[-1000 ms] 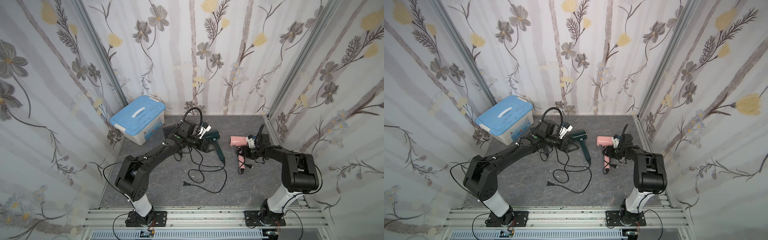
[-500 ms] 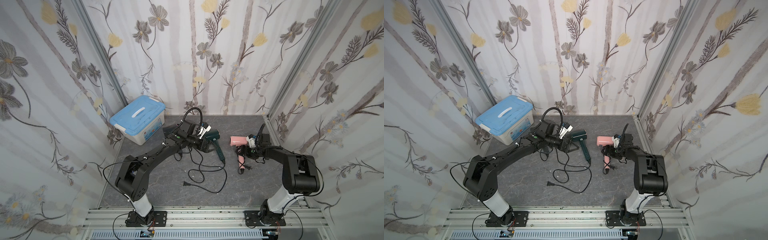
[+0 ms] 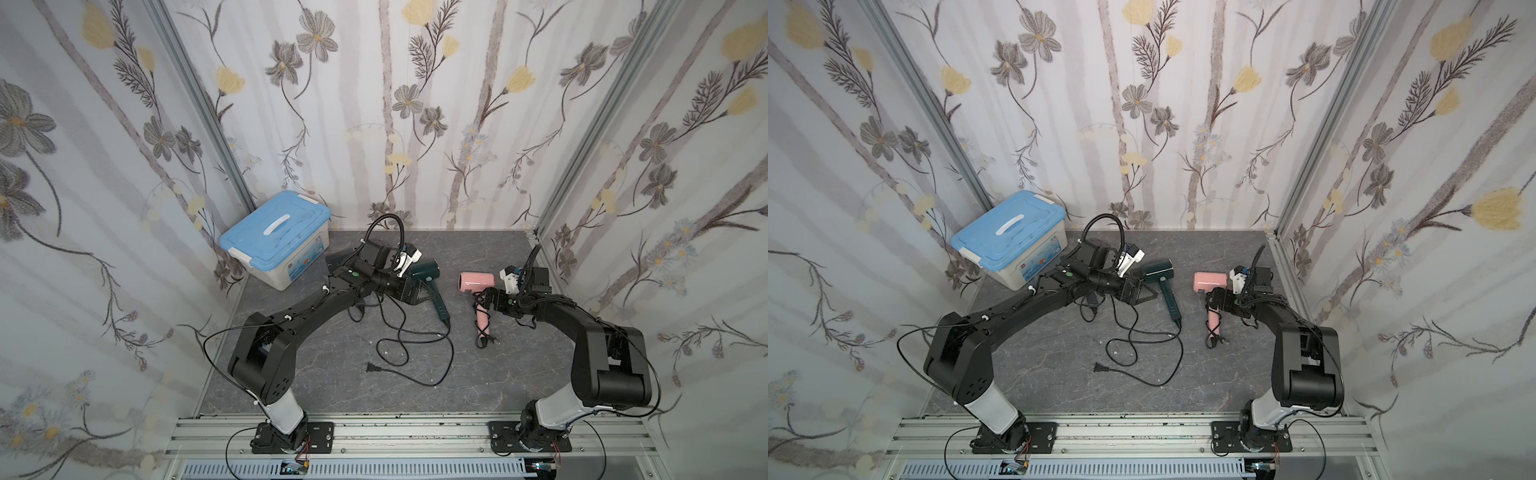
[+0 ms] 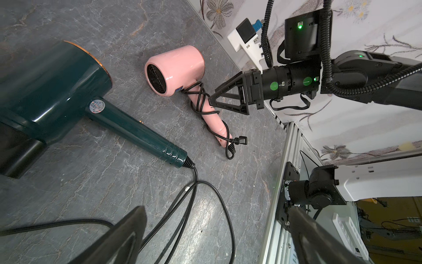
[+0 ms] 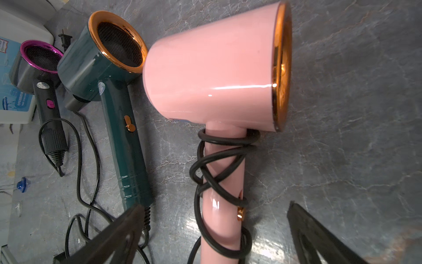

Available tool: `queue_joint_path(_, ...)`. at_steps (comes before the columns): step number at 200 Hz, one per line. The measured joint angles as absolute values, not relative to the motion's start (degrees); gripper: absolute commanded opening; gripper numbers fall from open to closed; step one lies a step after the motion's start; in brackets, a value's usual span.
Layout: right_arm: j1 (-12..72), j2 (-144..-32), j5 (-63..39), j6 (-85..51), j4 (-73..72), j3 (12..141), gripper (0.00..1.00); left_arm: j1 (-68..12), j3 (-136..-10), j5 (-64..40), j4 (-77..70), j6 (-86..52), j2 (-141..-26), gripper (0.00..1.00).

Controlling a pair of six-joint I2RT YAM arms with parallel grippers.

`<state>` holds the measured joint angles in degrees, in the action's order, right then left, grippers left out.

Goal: Wrap the cord around the hair dryer
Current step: Place the hair dryer at the center of the board.

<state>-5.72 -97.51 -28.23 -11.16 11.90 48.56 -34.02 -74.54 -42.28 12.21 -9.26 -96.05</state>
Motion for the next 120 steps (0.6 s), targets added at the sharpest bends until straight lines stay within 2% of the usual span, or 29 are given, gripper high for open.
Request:
queue_joint_path(78,-5.17,-84.47,-27.66,-12.8,13.61,45.87,1.0,-33.82,-73.03,-39.44,12.16,-9.56,-94.02,1.0)
queue_joint_path(120,1.96,-76.55,-27.2,-13.65,15.55,44.8,1.0,-31.24,-67.9,-38.0,10.81,-13.32,-90.67,1.0)
